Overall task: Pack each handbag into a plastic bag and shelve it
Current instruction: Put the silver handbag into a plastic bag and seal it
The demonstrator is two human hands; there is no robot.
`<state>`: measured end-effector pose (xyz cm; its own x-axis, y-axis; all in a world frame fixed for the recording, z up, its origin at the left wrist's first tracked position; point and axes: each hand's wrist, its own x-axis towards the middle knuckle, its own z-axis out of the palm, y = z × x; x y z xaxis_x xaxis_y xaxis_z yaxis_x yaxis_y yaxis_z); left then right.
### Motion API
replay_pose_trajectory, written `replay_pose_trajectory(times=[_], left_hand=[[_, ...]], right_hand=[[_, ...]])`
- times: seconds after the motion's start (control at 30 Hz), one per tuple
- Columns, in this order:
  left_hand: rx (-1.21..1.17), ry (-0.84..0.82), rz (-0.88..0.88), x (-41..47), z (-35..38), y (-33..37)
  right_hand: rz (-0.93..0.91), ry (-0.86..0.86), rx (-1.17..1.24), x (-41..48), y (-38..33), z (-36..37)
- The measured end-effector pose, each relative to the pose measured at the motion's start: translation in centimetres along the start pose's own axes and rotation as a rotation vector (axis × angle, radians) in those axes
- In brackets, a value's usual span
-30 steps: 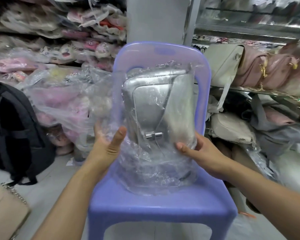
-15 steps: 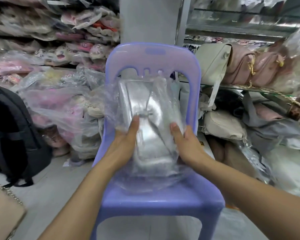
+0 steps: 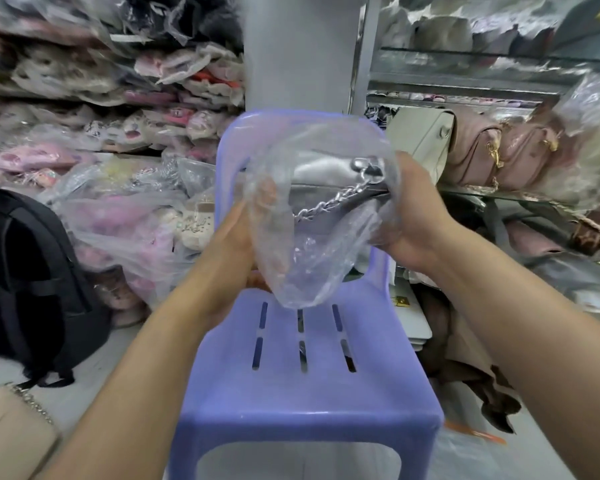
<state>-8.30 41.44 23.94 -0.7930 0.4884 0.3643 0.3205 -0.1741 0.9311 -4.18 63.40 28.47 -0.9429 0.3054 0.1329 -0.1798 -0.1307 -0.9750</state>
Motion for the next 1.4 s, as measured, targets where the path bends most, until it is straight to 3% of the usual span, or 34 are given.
replay_pose_trajectory(times=[0.1,0.2,0.3,0.37,0.47,0.6,0.73,0.87,0.93,1.0,1.1,1.2,1.3,1.4], left_hand=[[-0.027,0.085,-0.166,-0.9,0.8,-0.2],[-0.058,0.242,-0.146,-0.9,1.1,0.2],[-0.061,0.407,-0.139,-0.5,0.4,0.4],[-0.051,0.461,-0.133,-0.6,0.0,0.5],[-0.074,0.457,-0.162,-0.6,-0.1,0.6],[-0.099,0.496,-0.102,-0.3,0.2,2.1],[-0.171,0.374,-0.013,0.1,0.4,2.6],[0.143,0.348,0.034,0.7,0.1,2.1],[0.266,0.421,0.047,0.7,-0.1,2.1],[0.4,0.543,0.088,0.8,-0.5,2.2],[0.509,0.638,0.192,0.9,-1.2,3.0],[0.473,0.584,0.167,1.7,-2.5,2.9],[0.136,0.456,0.083,1.8,-2.4,2.9],[-0.088,0.405,0.05,1.9,-2.1,2.6]], right_hand=[[0.048,0.129,-0.101,0.1,0.8,0.7],[0.07,0.226,-0.159,-0.4,0.4,1.0],[0.087,0.188,-0.302,-1.6,-1.2,1.3],[0.088,0.188,-0.55,-2.4,-2.2,1.0],[-0.1,0.372,-0.853,-2.5,-3.2,0.5],[-0.244,0.496,-0.437,-2.2,-2.4,1.7],[-0.332,0.424,-0.332,-2.2,-2.1,2.7],[-0.342,0.21,-0.152,-2.2,-2.2,3.2],[-0.358,0.102,0.018,-2.2,-2.3,3.3],[-0.394,0.102,0.123,-2.2,-3.1,3.2],[-0.49,0.232,-0.007,-1.9,-4.1,2.8],[-0.387,0.304,-0.246,-0.8,-3.1,2.4],[-0.192,0.246,-0.29,0.4,-2.1,2.7],[-0.177,0.132,-0.269,1.6,-2.4,3.5]])
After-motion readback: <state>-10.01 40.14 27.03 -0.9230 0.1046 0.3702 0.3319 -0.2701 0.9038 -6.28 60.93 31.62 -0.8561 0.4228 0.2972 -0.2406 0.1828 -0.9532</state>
